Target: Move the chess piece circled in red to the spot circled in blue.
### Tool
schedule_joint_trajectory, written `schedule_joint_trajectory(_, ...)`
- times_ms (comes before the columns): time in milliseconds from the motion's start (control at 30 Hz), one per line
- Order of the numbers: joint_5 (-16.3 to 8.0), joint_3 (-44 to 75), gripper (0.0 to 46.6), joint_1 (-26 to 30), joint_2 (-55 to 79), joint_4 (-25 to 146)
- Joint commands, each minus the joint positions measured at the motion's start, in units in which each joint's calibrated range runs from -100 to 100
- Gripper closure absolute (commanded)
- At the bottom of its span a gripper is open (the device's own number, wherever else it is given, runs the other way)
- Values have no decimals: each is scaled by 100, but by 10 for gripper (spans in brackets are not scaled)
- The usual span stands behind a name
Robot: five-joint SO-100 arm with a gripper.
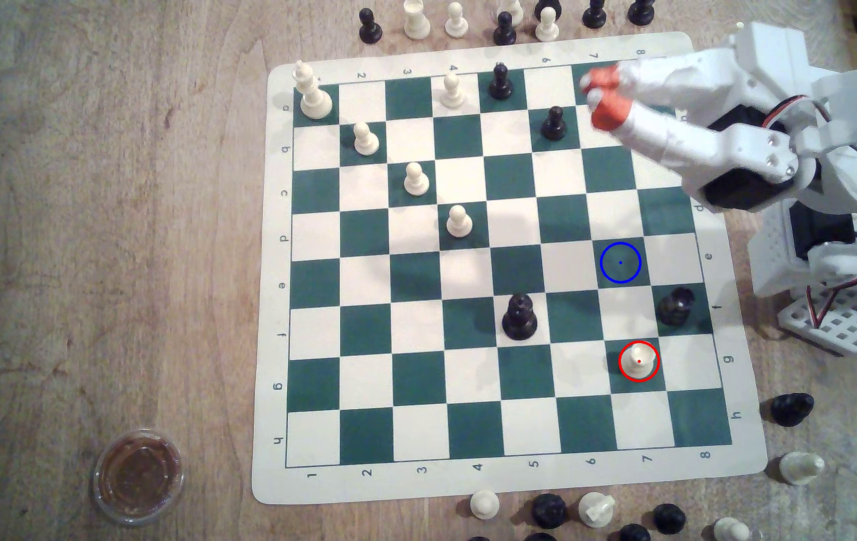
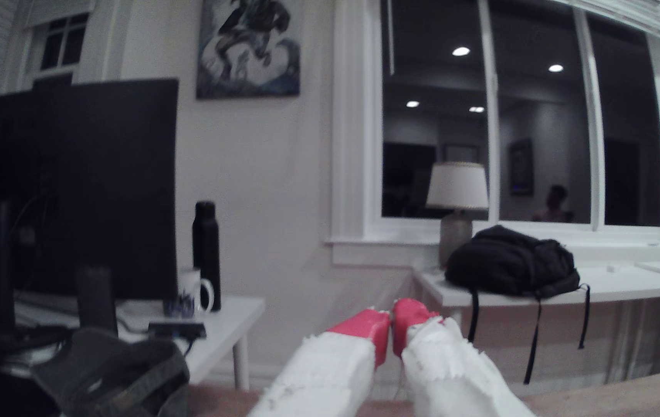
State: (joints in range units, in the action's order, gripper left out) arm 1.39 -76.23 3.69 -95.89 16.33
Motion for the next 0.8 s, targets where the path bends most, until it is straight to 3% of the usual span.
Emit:
schedule_joint_trajectory(0, 313, 887, 464, 488, 22, 2019)
schedule_joint_trajectory(267, 449, 1059, 464, 574, 22, 5025)
schedule_joint_trajectory(567, 317, 1766, 461, 707, 617, 6630)
schedule_joint_trajectory(700, 239, 1875, 400, 1074, 1364, 6917)
schedule_joint_trajectory(767, 210, 1794, 339, 1254, 1576, 6892)
